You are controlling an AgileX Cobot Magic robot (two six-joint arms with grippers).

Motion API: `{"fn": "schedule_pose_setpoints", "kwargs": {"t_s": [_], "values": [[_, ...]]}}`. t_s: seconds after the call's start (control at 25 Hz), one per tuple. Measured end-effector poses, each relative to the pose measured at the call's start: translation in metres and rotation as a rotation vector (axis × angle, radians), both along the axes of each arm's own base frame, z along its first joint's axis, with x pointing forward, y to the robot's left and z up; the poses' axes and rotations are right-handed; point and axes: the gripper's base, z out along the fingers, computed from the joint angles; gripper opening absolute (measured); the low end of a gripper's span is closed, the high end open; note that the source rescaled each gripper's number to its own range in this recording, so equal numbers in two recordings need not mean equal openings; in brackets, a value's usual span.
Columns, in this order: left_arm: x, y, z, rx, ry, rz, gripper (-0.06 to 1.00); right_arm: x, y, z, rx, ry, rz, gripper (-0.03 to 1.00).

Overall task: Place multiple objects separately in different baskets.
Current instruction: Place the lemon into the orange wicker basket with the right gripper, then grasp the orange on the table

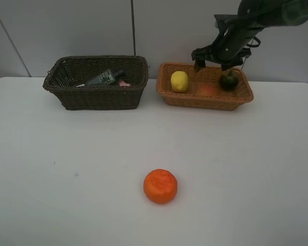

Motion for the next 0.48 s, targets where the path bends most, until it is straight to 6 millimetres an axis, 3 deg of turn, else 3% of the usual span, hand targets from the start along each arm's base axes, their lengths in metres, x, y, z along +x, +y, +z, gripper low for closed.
{"fn": "schedule_pose_setpoints", "kwargs": {"t_s": [0.16,0.32,0.48], "values": [[0.0,0.0,0.0,0.0,0.0,0.0,1.0,-0.019,-0.002,-0.004,-0.012,0.227,-0.026,1.0],[0.0,0.0,0.0,0.0,0.0,0.0,1.0,-0.043,-0.001,0.006,0.015,0.451,-0.041,1.0],[0.0,0.0,0.0,0.0,0.0,0.0,1.0,-0.053,0.002,0.011,0.034,0.493,-0.053,1.0]]}}
